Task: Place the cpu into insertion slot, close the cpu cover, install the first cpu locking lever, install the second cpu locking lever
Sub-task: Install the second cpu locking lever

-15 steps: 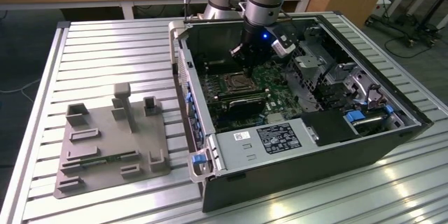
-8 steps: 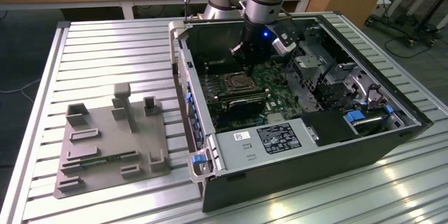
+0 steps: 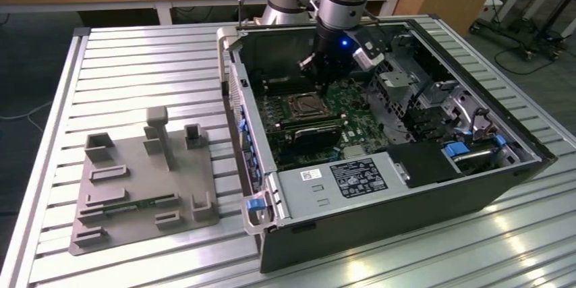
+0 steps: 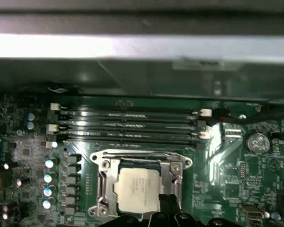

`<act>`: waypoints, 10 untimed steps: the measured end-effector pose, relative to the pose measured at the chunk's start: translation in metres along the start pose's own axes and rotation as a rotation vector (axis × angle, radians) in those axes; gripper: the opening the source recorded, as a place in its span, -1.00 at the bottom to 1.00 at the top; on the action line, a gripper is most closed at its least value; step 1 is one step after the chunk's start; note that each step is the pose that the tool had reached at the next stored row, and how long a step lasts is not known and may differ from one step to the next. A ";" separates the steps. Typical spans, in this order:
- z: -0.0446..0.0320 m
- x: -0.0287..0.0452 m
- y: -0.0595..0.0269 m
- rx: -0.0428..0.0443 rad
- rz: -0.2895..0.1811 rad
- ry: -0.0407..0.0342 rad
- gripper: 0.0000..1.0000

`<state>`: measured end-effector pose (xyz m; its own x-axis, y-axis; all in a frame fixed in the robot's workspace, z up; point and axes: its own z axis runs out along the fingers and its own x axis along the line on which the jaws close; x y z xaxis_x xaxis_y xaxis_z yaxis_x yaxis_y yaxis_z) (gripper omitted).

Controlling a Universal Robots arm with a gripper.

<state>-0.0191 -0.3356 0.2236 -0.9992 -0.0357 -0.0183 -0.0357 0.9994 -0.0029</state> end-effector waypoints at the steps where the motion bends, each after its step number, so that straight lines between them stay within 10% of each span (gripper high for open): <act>1: 0.0000 -0.0020 -0.0011 0.0001 0.000 0.0011 -0.79; 10: -0.0068 -0.0043 -0.0108 0.0000 0.000 0.0025 -0.79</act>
<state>-0.0145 -0.3463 0.2306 -0.9992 -0.0356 -0.0158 -0.0356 0.9994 -0.0029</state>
